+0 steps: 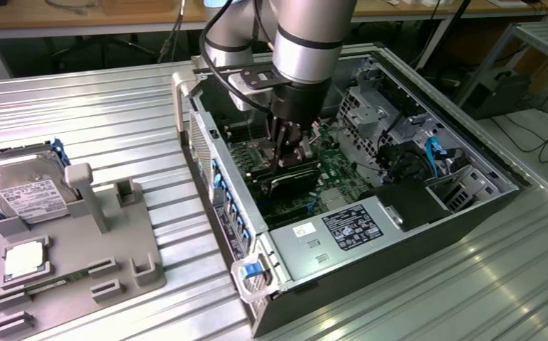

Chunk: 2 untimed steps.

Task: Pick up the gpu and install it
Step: 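Press down on the gpu until it lock into place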

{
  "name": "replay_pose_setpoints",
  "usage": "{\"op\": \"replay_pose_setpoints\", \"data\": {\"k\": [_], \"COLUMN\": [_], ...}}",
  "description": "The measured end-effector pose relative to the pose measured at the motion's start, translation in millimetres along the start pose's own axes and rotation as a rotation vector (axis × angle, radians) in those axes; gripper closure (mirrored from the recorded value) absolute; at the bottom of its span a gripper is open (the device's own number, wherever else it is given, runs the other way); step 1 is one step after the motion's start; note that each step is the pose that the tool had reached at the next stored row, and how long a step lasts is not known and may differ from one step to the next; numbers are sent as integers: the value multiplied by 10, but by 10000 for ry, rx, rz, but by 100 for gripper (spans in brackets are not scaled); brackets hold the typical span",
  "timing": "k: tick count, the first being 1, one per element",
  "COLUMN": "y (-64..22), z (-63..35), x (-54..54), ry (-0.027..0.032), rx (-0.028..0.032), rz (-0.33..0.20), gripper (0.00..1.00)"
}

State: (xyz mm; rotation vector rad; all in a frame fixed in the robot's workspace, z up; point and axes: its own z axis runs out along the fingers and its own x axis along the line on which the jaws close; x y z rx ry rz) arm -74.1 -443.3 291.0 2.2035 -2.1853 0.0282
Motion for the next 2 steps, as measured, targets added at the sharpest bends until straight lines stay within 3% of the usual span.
{"op": "replay_pose_setpoints", "data": {"k": [2], "y": [0], "z": [0], "x": [0], "ry": [1], "rx": [1], "rz": [-12], "gripper": [89]}}
